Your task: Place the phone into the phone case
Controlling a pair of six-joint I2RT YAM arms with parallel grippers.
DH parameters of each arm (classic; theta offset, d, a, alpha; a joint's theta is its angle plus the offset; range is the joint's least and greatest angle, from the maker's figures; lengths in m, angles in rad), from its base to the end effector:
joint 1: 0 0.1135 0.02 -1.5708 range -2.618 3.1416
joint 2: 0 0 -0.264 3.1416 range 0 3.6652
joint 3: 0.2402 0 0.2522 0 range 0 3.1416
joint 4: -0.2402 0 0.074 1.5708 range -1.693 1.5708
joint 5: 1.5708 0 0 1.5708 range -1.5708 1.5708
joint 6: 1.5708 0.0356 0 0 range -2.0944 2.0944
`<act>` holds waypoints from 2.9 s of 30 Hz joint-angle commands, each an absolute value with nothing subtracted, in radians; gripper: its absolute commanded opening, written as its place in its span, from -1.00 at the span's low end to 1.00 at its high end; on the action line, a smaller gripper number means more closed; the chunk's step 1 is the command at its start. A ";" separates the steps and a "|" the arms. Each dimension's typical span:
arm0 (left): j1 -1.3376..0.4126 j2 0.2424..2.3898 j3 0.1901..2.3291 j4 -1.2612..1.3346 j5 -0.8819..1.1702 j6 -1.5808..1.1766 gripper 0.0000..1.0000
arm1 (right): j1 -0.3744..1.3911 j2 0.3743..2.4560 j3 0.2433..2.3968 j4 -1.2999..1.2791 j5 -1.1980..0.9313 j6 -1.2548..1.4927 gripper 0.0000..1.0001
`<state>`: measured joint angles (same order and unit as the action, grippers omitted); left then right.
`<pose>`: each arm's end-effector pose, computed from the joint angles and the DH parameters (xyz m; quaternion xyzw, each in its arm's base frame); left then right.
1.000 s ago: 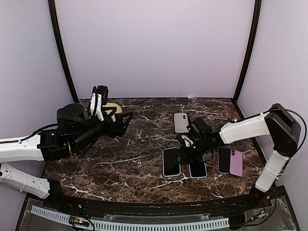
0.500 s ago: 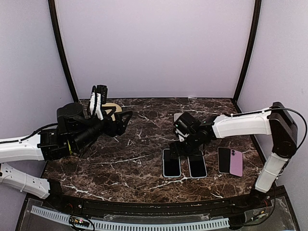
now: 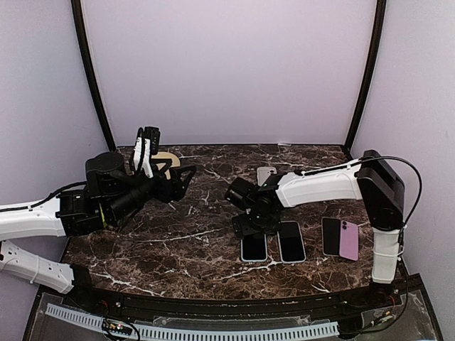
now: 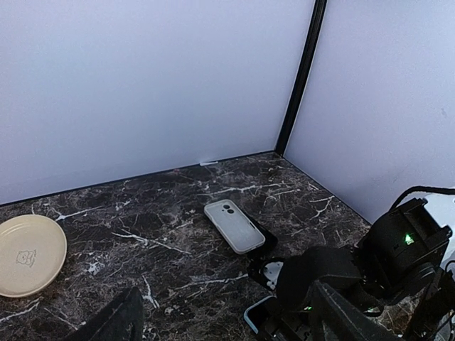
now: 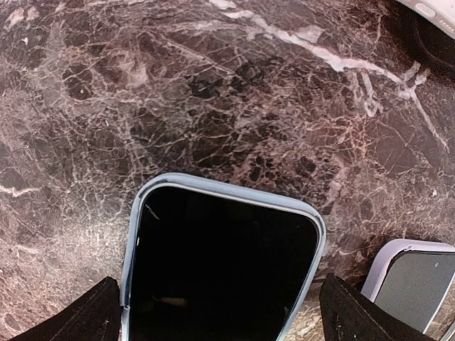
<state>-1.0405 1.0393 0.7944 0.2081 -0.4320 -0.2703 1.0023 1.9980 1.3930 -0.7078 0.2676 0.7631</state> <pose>0.1366 -0.2035 0.3360 0.1263 0.7076 -0.2908 0.6315 0.2193 0.3258 0.1591 -0.1002 0.9779 0.0145 0.1832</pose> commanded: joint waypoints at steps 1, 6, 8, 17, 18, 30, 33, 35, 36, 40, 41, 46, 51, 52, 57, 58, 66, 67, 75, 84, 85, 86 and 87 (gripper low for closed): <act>-1.033 1.006 0.784 0.198 -0.434 -0.275 0.64 | 1.010 1.977 1.368 -0.715 0.295 0.802 0.88; -1.031 1.004 0.777 0.205 -0.435 -0.273 0.64 | 1.012 1.938 1.278 -0.625 0.217 0.833 0.66; -1.030 1.007 0.776 0.207 -0.431 -0.273 0.64 | 1.015 1.939 1.268 -0.620 0.206 0.848 0.69; -1.028 1.007 0.774 0.209 -0.421 -0.272 0.65 | 1.032 1.994 1.310 -0.688 0.269 0.870 0.85; -1.027 1.007 0.774 0.209 -0.421 -0.272 0.64 | 1.032 1.993 1.307 -0.689 0.272 0.872 0.81; -1.023 1.000 0.762 0.213 -0.417 -0.273 0.65 | 1.047 1.866 1.164 -0.644 0.278 0.931 0.38; -1.022 1.000 0.762 0.218 -0.415 -0.273 0.65 | 1.053 1.867 1.168 -0.653 0.276 0.934 0.38; -1.022 0.999 0.762 0.218 -0.414 -0.273 0.65 | 1.055 1.868 1.174 -0.651 0.278 0.934 0.38; -1.022 0.998 0.762 0.217 -0.414 -0.273 0.65 | 1.055 1.870 1.178 -0.652 0.279 0.934 0.39; -1.022 0.996 0.759 0.218 -0.414 -0.275 0.64 | 1.055 1.885 1.207 -0.647 0.279 0.924 0.40; -1.022 0.996 0.759 0.217 -0.414 -0.275 0.64 | 1.055 1.890 1.213 -0.644 0.277 0.919 0.41; -1.022 0.990 0.758 0.213 -0.419 -0.273 0.65 | 1.055 1.898 1.218 -0.632 0.261 0.914 0.46; -1.022 0.991 0.758 0.214 -0.419 -0.272 0.65 | 1.055 1.883 1.246 -0.658 0.276 0.884 0.82; -1.022 0.991 0.759 0.215 -0.418 -0.272 0.65 | 1.055 1.871 1.256 -0.659 0.281 0.864 0.88; -1.020 0.998 0.765 0.211 -0.413 -0.267 0.65 | 1.021 1.776 1.330 -0.648 0.296 0.696 0.97; -1.020 0.999 0.765 0.210 -0.412 -0.268 0.65 | 1.002 1.753 1.346 -0.646 0.286 0.654 0.97; -1.020 1.015 0.783 0.180 -0.413 -0.276 0.65 | 0.743 1.709 1.462 -0.653 0.289 0.452 0.20; -1.019 1.018 0.786 0.171 -0.414 -0.277 0.65 | 0.719 1.719 1.477 -0.648 0.288 0.438 0.10; -1.017 1.035 0.800 0.157 -0.415 -0.280 0.65 | 0.573 1.911 1.645 -0.664 0.293 0.414 0.01; -1.011 1.045 0.797 0.141 -0.410 -0.290 0.65 | 0.520 2.114 1.757 -0.654 0.263 0.417 -0.01; -1.011 1.046 0.796 0.141 -0.412 -0.290 0.65 | 0.520 2.129 1.760 -0.649 0.256 0.415 -0.03; -1.011 1.047 0.796 0.140 -0.412 -0.291 0.65 | 0.520 2.144 1.766 -0.649 0.253 0.414 -0.07; -1.012 1.049 0.796 0.140 -0.412 -0.291 0.65 | 0.519 2.160 1.773 -0.653 0.255 0.415 -0.09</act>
<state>-1.0180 1.0481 0.7700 0.1543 -0.4152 -0.2783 0.5182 2.1292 1.7218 -0.6601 0.2737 0.4194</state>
